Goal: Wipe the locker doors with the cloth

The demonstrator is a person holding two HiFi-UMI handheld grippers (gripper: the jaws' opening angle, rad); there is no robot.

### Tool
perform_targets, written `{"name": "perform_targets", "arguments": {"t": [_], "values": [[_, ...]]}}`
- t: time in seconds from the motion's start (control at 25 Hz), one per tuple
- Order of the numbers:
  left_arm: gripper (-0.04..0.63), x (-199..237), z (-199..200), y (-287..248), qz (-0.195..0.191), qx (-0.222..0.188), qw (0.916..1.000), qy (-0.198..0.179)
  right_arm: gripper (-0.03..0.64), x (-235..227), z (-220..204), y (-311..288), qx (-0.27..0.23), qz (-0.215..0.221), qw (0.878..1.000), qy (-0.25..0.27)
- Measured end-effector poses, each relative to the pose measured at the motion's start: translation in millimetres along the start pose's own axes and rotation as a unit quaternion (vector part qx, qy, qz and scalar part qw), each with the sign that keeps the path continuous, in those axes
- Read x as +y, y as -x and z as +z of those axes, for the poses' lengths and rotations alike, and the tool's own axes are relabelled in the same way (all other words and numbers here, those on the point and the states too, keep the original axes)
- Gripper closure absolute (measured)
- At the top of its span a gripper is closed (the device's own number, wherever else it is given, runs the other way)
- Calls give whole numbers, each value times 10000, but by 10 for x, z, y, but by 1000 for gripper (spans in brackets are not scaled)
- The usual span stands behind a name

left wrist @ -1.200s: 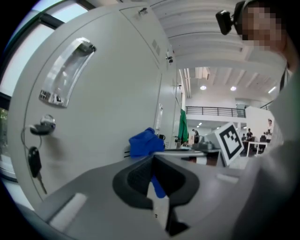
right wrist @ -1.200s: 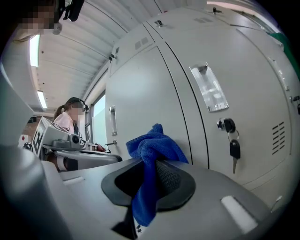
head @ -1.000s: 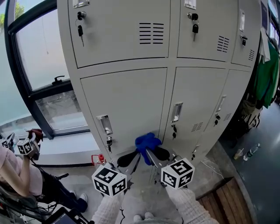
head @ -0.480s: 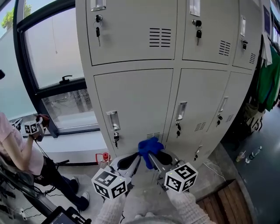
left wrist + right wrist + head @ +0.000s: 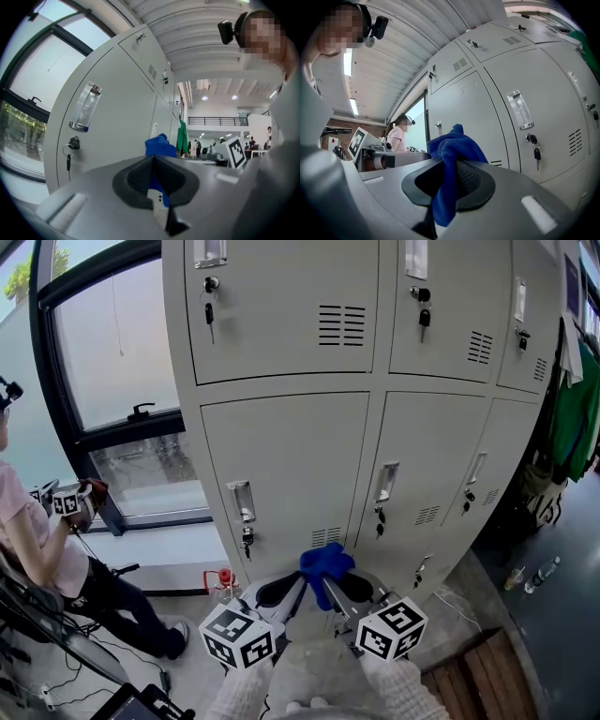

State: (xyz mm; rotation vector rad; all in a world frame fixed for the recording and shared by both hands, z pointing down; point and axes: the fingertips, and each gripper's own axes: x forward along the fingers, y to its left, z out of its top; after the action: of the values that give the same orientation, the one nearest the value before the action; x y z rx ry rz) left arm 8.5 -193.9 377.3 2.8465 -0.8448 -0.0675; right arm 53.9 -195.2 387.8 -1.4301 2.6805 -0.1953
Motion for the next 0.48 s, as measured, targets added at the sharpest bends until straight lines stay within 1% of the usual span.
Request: {"name": "perform_targets", "arguments": {"t": [0.16,0.48], "values": [[588,22,44,-3,35,-78,9999,112,560,-55,24,15,-5,-38,10000,26],[588,1,-47,-63,83,84,9999,46,560,-98,64,27,-15,-86,9999,79]]}}
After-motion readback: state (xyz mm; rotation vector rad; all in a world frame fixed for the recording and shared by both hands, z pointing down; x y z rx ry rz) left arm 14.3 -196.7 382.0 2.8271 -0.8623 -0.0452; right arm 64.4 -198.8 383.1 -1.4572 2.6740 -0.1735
